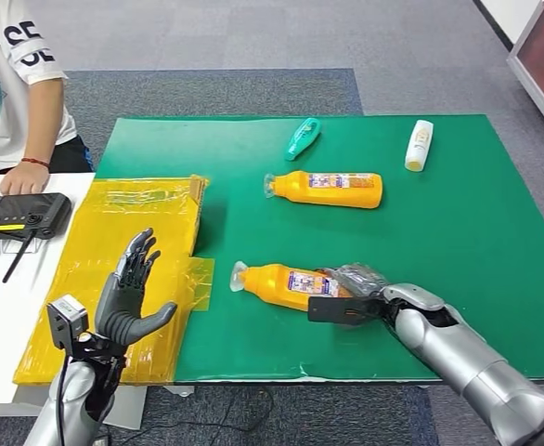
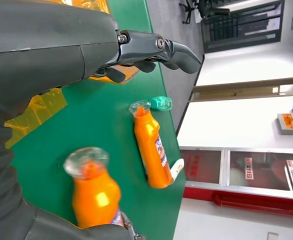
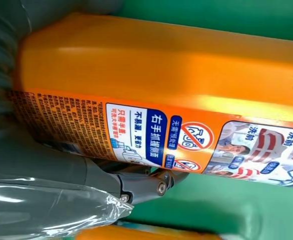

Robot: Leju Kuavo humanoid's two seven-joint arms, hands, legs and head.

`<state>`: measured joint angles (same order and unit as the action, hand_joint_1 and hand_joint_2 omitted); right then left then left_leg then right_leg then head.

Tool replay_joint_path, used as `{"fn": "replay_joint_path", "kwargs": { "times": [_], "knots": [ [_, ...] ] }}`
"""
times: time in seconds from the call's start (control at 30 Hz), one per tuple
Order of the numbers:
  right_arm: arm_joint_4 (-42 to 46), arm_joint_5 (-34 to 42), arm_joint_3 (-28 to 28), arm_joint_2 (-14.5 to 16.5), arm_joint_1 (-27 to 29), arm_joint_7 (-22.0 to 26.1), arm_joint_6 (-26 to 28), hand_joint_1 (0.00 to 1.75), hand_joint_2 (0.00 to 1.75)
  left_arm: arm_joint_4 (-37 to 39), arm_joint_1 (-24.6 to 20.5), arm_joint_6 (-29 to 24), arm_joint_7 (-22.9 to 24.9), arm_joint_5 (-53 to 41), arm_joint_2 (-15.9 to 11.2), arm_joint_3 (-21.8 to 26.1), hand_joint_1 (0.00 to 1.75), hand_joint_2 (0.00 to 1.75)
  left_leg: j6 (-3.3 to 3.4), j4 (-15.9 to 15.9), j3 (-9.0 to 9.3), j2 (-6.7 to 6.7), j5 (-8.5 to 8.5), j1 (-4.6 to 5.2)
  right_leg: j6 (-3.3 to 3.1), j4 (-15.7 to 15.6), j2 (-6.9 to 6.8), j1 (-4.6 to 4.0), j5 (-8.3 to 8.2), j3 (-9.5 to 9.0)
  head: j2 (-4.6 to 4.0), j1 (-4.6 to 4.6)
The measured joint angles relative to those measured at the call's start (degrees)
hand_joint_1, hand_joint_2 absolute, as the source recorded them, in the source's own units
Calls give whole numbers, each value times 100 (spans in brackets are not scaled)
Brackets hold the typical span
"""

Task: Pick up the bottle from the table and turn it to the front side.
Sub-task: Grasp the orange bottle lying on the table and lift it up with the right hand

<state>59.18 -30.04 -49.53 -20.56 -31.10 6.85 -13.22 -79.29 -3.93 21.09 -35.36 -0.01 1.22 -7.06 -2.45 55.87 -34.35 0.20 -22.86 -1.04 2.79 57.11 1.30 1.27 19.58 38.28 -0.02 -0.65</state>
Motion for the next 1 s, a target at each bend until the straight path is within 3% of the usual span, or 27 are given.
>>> {"fn": "replay_joint_path", "kwargs": {
  "times": [0.2, 0.3, 0.5, 0.87, 1.0],
  "knots": [
    [391, 1209, 908, 14, 804, 1272, 114, 175, 175, 20, -9, 93, -89, 55, -7, -6, 0, 175, 3, 0, -35, -5, -2, 0, 4, 1, -8, 1, 4, 29, 0, 0],
    [561, 1577, 1384, 74, 1097, 1669, 32, 175, 175, 34, -14, 114, -119, 75, -17, -14, 0, 175, 6, 0, -44, -5, -5, 0, 6, 1, -9, 1, 6, 38, 0, -1],
    [852, 2516, 2298, 422, 1569, 2396, -605, 175, 175, 51, -21, 133, -138, 132, -28, -68, 0, 175, 9, 0, -47, -4, -10, 1, 10, 1, -9, 2, 11, 43, 0, 1],
    [1278, 3802, 3409, 1210, 2028, 2632, -1631, 175, 175, 58, -11, 61, -123, 201, -44, -145, 0, 175, 8, 0, -50, -4, -10, 2, 9, 1, -9, 2, 15, 46, 0, 0],
    [1385, 3993, 3631, 1552, 2143, 2594, -1773, 175, 175, 58, 11, 42, -92, 207, -48, -190, 0, 175, 8, 0, -51, -3, -11, 2, 9, 1, -8, 2, 16, 50, 0, 1]
  ]
}}
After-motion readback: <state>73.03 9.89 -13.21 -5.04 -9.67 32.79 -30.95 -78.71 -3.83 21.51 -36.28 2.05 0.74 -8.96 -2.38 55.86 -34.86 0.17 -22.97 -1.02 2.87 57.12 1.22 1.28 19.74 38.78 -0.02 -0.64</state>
